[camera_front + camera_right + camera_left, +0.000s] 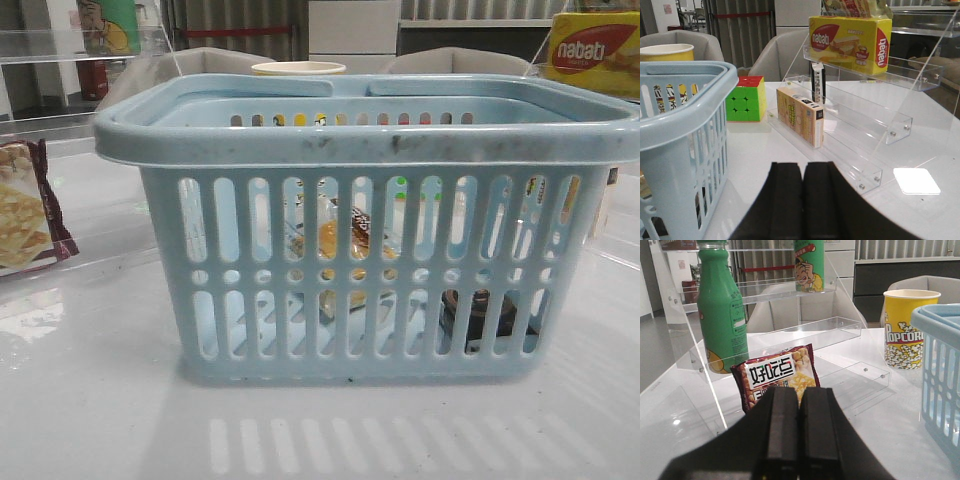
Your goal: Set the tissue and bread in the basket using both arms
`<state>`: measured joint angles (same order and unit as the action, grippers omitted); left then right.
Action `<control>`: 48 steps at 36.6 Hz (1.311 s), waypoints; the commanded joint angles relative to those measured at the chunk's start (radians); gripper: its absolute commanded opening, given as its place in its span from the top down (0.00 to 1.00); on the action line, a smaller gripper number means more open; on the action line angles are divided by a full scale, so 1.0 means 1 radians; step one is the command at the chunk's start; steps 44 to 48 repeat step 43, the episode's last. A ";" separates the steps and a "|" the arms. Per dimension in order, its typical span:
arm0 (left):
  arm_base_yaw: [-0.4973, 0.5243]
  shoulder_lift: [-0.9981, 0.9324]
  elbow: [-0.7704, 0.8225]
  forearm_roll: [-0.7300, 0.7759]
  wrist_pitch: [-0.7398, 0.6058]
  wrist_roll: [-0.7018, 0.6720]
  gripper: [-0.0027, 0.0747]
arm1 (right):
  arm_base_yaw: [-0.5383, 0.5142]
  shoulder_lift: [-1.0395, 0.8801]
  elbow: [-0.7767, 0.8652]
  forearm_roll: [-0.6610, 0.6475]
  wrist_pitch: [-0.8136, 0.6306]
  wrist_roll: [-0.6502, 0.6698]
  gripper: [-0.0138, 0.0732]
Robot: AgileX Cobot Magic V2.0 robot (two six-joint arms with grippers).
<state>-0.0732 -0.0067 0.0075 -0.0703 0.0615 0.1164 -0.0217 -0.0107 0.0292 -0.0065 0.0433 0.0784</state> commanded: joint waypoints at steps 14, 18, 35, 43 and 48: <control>0.001 -0.016 0.000 -0.010 -0.082 -0.009 0.85 | -0.005 -0.017 0.001 -0.002 -0.135 -0.105 0.78; 0.001 -0.016 0.000 -0.010 -0.082 -0.009 0.85 | -0.005 -0.017 0.001 -0.002 -0.139 -0.105 0.78; 0.001 -0.016 0.000 -0.010 -0.082 -0.009 0.85 | -0.005 -0.017 0.001 -0.002 -0.139 -0.105 0.78; 0.001 -0.016 0.000 -0.010 -0.082 -0.009 0.85 | -0.005 -0.017 0.001 -0.002 -0.139 -0.105 0.78; 0.001 -0.016 0.000 -0.010 -0.082 -0.009 0.85 | -0.005 -0.017 0.001 -0.002 -0.139 -0.105 0.78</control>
